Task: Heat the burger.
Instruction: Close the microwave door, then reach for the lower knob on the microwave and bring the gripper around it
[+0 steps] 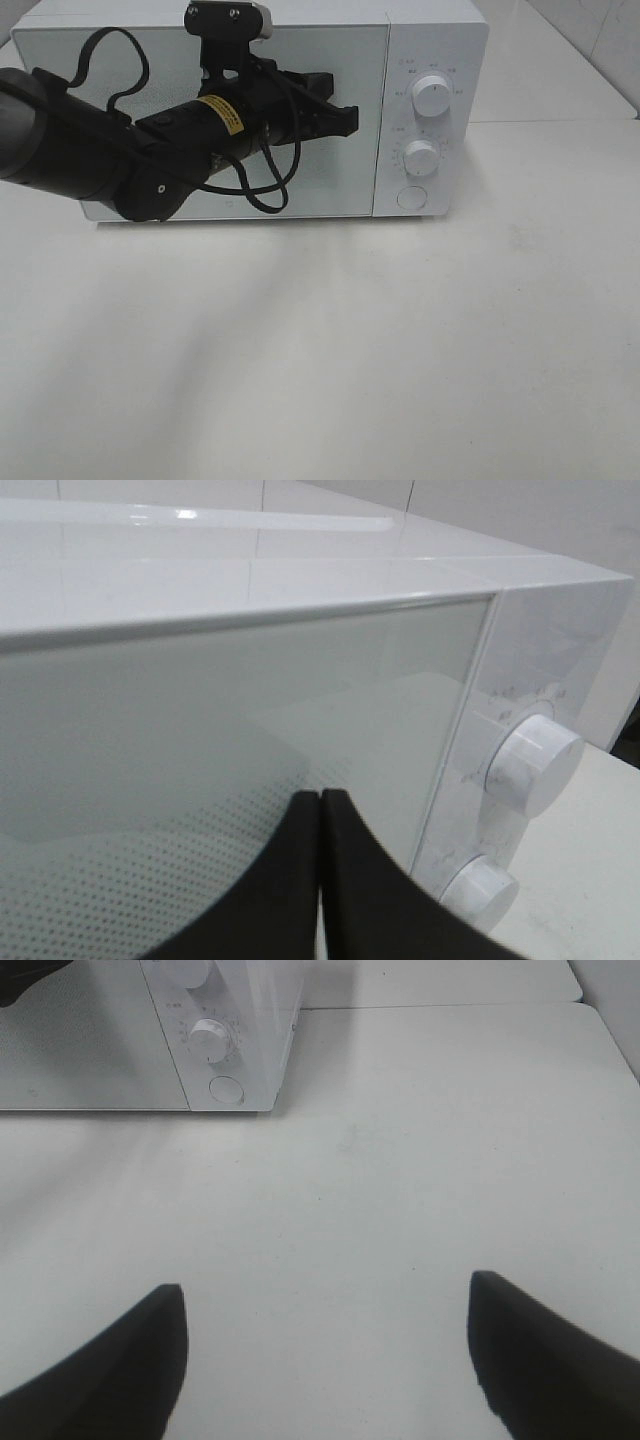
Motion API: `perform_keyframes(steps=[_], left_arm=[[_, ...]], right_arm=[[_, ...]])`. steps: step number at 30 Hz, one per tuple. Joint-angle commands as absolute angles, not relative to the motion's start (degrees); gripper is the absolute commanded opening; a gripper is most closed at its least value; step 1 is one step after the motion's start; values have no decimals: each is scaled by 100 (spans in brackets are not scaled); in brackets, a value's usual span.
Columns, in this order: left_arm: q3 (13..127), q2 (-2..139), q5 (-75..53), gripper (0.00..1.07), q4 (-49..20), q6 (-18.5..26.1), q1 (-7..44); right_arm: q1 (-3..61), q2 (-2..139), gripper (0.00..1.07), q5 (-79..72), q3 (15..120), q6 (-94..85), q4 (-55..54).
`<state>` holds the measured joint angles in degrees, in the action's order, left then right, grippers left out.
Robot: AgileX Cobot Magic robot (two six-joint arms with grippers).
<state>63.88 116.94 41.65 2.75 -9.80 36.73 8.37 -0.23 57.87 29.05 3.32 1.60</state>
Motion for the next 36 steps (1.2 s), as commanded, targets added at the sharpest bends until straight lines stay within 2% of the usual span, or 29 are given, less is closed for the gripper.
perform_keyframes(steps=[1, 5, 12, 13, 14, 15, 16, 17, 18, 19, 20, 21, 25, 29, 30, 36], left_arm=[[6549, 11637, 3930, 0, -315, -1003, 3426], [6515, 11350, 2985, 0, 195, -1020, 3570], [6257, 10686, 1432, 0, 223, -1026, 3873], [6257, 10520, 779, 6, 223, -1026, 3976], [6257, 10520, 779, 6, 223, -1026, 3976], [6257, 10411, 453, 13, 223, -1020, 4028], [6257, 10239, -120, 37, 223, -1020, 4120], [6257, 10239, -120, 37, 223, -1020, 4120], [6257, 10147, -413, 55, 223, -1020, 4165], [6257, 10010, -773, 87, 201, -1026, 4206], [6257, 10010, -773, 87, 201, -1026, 4206], [6257, 9969, -934, 99, 166, -1026, 4206], [6268, 9792, -1427, 99, 0, -1043, 4240], [6268, 9391, -2578, 98, -103, -1043, 4240], [6268, 9190, -3174, 98, -97, -1020, 4240], [6268, 8600, -4366, 98, 138, -963, 4240]], right_arm=[[796, -178, 75, 5707, 2876, 246, 178], [796, -178, 75, 5707, 2876, 246, 178], [796, -178, 75, 5707, 2876, 246, 178], [796, -178, 75, 5707, 2876, 246, 178], [796, -178, 75, 5707, 2876, 246, 178], [796, -178, 75, 5707, 2876, 246, 178], [796, -178, 75, 5707, 2876, 246, 178], [796, -178, 75, 5707, 2876, 246, 178], [796, -178, 75, 5707, 2876, 246, 178], [796, -178, 75, 5707, 2876, 246, 178], [796, -178, 75, 5707, 2876, 246, 178], [796, -178, 75, 5707, 2876, 246, 178], [796, -178, 75, 5707, 2876, 246, 178], [796, -178, 75, 5707, 2876, 246, 178], [796, -178, 75, 5707, 2876, 246, 178], [796, -178, 75, 5707, 2876, 246, 178]])
